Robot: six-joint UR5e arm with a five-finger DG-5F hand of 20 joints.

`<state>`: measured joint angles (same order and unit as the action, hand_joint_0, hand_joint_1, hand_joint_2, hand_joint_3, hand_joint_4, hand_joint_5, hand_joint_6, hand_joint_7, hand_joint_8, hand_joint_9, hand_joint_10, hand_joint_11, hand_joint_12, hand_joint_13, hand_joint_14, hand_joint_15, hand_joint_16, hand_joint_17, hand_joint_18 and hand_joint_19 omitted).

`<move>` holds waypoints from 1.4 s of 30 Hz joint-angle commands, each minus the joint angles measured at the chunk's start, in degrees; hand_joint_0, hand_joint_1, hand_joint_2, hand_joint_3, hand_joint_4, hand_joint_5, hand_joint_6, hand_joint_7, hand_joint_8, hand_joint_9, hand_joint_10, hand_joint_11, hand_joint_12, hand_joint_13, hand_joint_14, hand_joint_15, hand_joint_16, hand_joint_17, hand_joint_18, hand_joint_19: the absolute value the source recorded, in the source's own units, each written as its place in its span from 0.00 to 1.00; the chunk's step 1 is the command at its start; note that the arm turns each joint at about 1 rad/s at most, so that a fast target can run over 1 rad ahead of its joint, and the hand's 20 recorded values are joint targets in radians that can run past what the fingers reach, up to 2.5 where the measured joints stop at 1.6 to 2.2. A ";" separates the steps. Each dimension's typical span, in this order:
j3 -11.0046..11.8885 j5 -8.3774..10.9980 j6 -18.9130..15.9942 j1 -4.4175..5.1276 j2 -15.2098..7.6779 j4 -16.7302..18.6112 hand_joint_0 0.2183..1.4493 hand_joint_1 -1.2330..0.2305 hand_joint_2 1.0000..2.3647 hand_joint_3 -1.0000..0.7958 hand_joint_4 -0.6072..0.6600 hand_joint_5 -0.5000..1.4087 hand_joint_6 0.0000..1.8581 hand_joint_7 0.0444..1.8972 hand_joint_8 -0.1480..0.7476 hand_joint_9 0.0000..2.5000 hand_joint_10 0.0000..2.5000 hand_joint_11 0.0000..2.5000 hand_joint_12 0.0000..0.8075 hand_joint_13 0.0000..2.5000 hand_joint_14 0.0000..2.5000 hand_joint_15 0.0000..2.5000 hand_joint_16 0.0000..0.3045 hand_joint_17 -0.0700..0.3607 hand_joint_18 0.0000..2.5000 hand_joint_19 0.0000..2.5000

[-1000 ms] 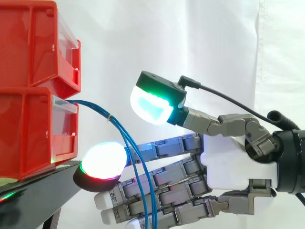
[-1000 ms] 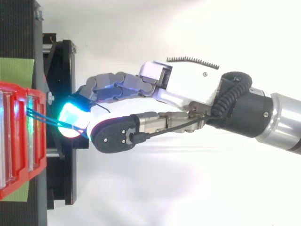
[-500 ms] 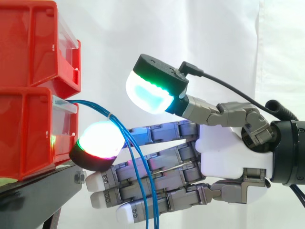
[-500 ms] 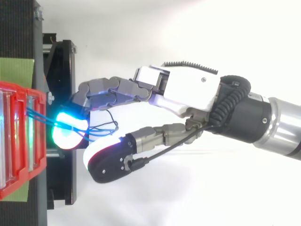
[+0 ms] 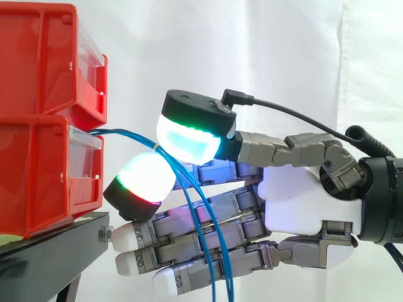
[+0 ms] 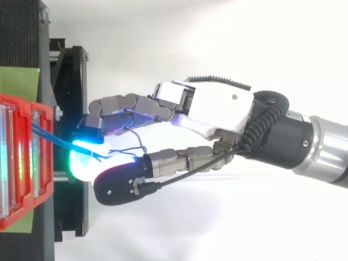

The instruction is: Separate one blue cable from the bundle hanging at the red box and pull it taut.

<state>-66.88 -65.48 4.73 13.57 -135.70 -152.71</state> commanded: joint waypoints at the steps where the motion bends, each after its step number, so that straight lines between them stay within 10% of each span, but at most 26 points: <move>1: -0.01 0.00 0.11 -0.04 -0.01 -0.05 0.34 0.46 0.01 0.42 0.63 0.20 0.29 0.64 0.51 0.24 0.00 0.14 0.44 0.17 0.00 0.07 0.16 0.42 0.17 0.16; 9: -0.01 0.09 0.11 0.14 -0.01 0.22 0.31 0.38 0.01 0.33 0.64 0.16 0.42 0.47 0.50 0.25 0.01 0.18 0.45 0.19 0.00 0.08 0.16 0.42 0.19 0.16; 17: -0.01 0.00 -0.07 0.14 -0.01 -0.05 0.29 0.54 0.00 0.28 0.64 0.17 0.43 0.47 0.52 0.27 0.01 0.18 0.45 0.19 0.00 0.09 0.16 0.42 0.19 0.17; 28: -0.01 0.09 -0.07 0.14 0.08 -0.14 0.32 0.42 0.02 0.48 0.61 0.15 0.49 0.49 0.52 0.26 0.01 0.21 0.45 0.19 0.00 0.09 0.16 0.42 0.19 0.18; 42: -0.01 0.00 0.11 0.14 -0.01 -0.14 0.39 0.33 0.00 0.28 0.64 0.15 0.49 0.46 0.49 0.26 0.01 0.23 0.44 0.19 0.00 0.09 0.16 0.42 0.20 0.17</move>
<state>-66.88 -65.44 4.83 13.71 -135.70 -152.85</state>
